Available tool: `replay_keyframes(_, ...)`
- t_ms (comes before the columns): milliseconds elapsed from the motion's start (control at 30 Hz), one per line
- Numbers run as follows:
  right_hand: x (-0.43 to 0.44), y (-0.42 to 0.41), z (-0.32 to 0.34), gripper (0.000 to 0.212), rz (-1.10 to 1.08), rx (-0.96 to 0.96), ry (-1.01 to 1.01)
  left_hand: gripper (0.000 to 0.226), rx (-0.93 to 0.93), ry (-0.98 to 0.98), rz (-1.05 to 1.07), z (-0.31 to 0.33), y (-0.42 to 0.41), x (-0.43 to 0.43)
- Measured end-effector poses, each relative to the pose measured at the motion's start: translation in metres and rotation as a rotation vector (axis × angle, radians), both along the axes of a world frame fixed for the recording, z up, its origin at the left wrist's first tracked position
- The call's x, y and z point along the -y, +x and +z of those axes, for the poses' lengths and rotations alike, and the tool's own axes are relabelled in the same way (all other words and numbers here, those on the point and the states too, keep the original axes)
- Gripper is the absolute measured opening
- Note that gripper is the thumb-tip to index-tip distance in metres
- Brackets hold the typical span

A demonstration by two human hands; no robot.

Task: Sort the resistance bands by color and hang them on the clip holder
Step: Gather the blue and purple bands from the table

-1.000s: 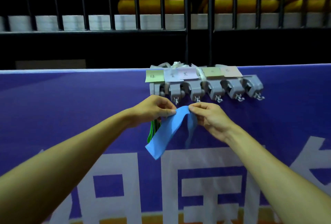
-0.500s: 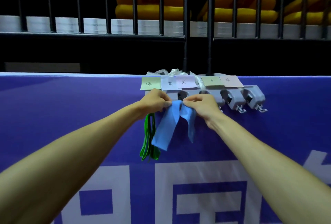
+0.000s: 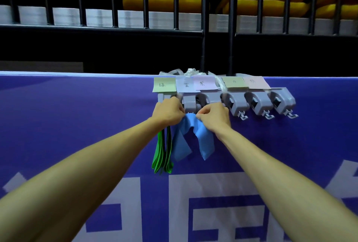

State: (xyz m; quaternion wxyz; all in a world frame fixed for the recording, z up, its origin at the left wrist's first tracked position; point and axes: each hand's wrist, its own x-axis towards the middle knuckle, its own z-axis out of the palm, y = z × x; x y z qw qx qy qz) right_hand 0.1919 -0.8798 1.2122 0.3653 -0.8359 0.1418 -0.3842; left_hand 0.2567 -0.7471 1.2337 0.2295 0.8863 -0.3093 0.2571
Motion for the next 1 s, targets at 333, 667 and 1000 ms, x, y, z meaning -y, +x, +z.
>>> replay_keyframes(333, -0.003, 0.0, -0.003, 0.033, -0.035, 0.06, 0.076, 0.023, 0.021, -0.028, 0.039, -0.005, 0.005, 0.005)
replay_keyframes(667, -0.01, 0.001, -0.017, 0.019, 0.029, -0.085, 0.066, 0.016, 0.082, 0.109, 0.084, -0.018, 0.006, 0.015)
replay_keyframes(1000, -0.015, 0.003, -0.018, 0.016, 0.059, 0.13, 0.433, 0.028, 0.038, -0.059, 0.088, -0.013, 0.005, 0.01)
